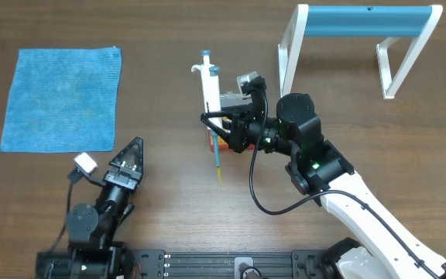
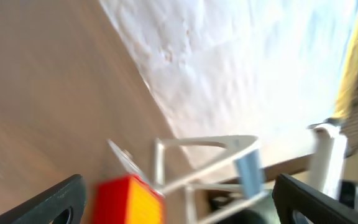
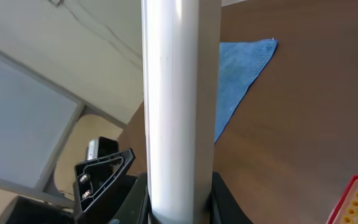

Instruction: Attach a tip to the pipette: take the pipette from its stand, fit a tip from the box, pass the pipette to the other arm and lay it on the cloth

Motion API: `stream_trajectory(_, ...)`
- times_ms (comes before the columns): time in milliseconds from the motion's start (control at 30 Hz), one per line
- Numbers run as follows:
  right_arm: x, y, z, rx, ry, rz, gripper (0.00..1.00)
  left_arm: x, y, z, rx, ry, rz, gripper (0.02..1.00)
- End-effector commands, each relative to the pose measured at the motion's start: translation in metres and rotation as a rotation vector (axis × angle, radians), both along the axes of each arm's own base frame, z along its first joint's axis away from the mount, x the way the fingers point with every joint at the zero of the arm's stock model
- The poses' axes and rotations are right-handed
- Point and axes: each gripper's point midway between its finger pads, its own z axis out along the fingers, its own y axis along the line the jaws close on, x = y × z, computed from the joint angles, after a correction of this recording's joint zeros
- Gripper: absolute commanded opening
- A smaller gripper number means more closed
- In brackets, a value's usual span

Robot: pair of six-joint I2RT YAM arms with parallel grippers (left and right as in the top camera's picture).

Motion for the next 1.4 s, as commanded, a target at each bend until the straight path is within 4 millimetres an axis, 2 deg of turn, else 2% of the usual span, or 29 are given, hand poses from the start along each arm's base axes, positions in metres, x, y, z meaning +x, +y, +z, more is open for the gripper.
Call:
stream_trajectory(33, -0.003, 0.002, 0.008, 0.058, 0.092, 0.005, 0.082, -0.008, -0.021, 0.014, -0.228, 0.028, -0.126, 0.967)
stream_trajectory(133, -0.013, 0.006, 0.010, 0.069, 0.101, 0.061, 0.082, -0.014, -0.032, 0.028, -0.221, -0.028, -0.202, 0.965)
stream_trajectory(267, -0.036, 0.012, 0.015, 0.095, 0.123, 0.204, 0.082, -0.023, -0.045, 0.056, -0.210, -0.138, -0.304, 0.967)
stream_trajectory(333, -0.044, 0.014, 0.016, 0.106, 0.141, 0.247, 0.082, -0.024, -0.049, 0.063, -0.200, -0.165, -0.335, 0.965)
stream_trajectory(500, -0.050, 0.015, 0.018, 0.116, 0.154, 0.281, 0.082, -0.023, -0.064, 0.072, -0.170, -0.168, -0.443, 0.965)
stream_trajectory(733, -0.053, 0.015, 0.019, 0.119, 0.159, 0.297, 0.082, -0.010, -0.102, 0.110, 0.063, -0.206, -0.777, 0.965)
stream_trajectory(967, -0.053, 0.015, 0.019, 0.119, 0.159, 0.297, 0.082, 0.001, -0.119, 0.108, 0.090, -0.201, -1.050, 0.967)
stream_trajectory(1267, -0.063, 0.016, 0.021, 0.129, 0.168, 0.354, 0.082, 0.020, -0.117, 0.132, 0.089, -0.322, -0.984, 0.967)
stream_trajectory(1400, -0.063, 0.016, 0.021, 0.129, 0.168, 0.354, 0.082, 0.023, -0.122, 0.137, 0.075, -0.337, -0.960, 0.969)
